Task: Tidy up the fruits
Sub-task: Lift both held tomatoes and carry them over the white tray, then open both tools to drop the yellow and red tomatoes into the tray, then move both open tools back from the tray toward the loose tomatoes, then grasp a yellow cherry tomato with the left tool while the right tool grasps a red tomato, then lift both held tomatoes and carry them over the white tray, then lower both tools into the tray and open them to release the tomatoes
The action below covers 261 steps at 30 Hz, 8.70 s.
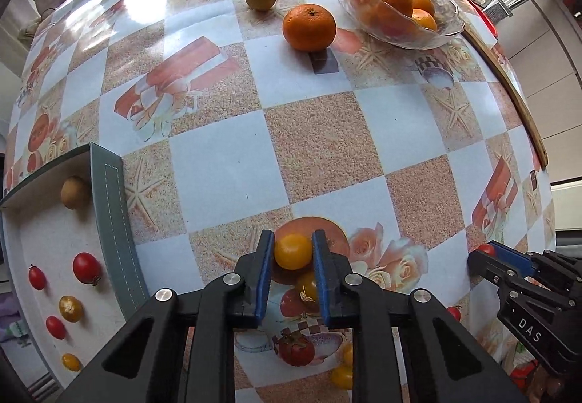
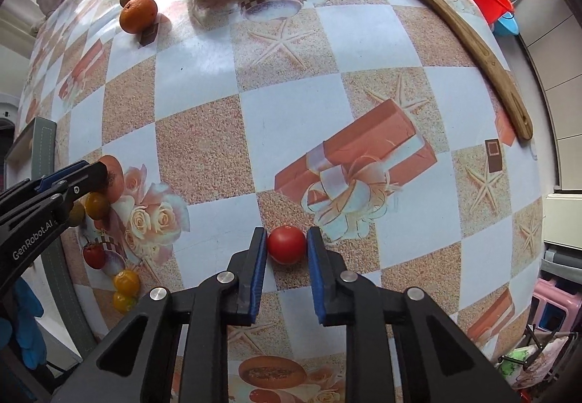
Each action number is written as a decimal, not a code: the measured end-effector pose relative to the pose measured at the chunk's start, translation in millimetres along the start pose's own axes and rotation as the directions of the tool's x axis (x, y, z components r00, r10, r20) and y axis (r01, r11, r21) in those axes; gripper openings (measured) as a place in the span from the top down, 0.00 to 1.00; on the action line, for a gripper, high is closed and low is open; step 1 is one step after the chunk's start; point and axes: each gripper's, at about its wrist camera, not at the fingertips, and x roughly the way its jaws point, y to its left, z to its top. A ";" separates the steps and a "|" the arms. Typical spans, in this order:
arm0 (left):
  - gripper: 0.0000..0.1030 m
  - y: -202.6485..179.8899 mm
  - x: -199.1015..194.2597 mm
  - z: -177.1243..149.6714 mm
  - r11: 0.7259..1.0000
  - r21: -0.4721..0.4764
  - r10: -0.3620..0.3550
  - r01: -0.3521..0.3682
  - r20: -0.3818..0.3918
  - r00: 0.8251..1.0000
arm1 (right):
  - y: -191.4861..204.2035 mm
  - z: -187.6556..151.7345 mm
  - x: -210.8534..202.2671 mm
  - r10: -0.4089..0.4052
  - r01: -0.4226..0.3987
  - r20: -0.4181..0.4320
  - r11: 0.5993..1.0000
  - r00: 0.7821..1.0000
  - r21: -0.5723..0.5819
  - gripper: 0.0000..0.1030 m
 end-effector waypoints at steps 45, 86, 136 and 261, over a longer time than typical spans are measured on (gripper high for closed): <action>0.80 9.2 -28.4 -11.4 0.996 0.032 -0.090 0.087 0.096 0.991 | -45.1 -10.6 -28.9 0.150 -0.152 0.035 0.984 0.988 0.093 0.78; 0.80 214.7 -86.4 -184.5 0.909 -0.416 0.099 -0.034 0.136 0.986 | 254.6 -41.7 -18.9 0.212 -0.245 -0.123 0.861 0.969 -0.445 0.78; 0.34 136.7 -84.4 -117.9 0.981 -0.161 0.128 -0.107 0.128 0.983 | 151.1 -14.7 -34.6 0.165 -0.167 -0.030 0.964 0.986 -0.206 0.22; 0.63 178.7 -37.0 -179.1 0.945 -0.319 0.086 -0.074 0.024 0.996 | 289.2 -27.6 27.1 0.081 -0.142 -0.138 0.844 0.987 -0.518 0.80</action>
